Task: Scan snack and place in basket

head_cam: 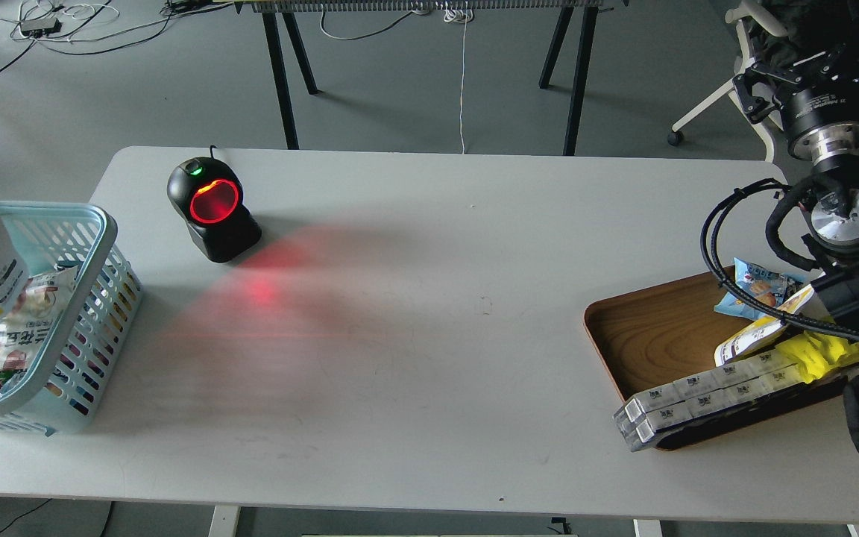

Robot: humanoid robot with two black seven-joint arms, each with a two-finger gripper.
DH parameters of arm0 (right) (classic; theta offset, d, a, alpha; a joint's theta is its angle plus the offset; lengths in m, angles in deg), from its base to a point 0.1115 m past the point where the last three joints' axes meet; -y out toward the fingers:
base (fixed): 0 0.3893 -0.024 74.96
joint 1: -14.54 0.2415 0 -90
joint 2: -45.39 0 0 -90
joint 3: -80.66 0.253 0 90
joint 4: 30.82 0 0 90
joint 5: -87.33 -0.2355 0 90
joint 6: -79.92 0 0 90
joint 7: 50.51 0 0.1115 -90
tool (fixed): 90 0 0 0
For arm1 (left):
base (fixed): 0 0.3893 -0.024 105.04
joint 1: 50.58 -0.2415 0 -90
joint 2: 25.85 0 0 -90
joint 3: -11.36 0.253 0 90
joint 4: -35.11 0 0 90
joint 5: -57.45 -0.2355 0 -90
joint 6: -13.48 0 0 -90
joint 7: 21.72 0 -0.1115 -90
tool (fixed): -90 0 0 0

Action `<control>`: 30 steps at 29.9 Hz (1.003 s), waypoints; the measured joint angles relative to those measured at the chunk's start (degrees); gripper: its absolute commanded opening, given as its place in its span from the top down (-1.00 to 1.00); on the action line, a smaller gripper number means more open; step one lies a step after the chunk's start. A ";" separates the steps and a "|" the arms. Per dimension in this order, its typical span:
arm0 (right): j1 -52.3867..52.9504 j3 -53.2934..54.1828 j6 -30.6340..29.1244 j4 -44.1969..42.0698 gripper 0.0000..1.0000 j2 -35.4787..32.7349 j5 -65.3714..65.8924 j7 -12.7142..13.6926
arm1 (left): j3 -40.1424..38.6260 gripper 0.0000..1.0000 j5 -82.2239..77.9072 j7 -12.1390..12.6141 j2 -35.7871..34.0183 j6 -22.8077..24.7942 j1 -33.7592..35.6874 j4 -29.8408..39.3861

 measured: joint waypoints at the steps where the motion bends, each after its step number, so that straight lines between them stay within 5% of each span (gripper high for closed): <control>1: 0.00 -0.01 0.00 0.00 -0.98 0.00 0.00 0.00 | 0.86 1.00 -0.01 0.00 -0.30 -0.49 0.00 -0.02; 12: 0.00 -0.09 0.00 0.00 -0.98 0.14 0.00 0.00 | 5.73 0.55 0.00 0.00 -1.60 -5.71 0.04 -0.03; 19: 0.09 -0.10 0.00 0.00 -0.98 -0.03 0.00 0.00 | 5.26 -0.74 8.14 0.00 -1.51 -5.71 0.83 -0.85; 30: 1.11 -0.24 0.00 -0.23 -0.98 -0.73 0.24 -0.14 | 3.15 -0.90 51.67 0.03 7.77 -1.80 4.89 -11.30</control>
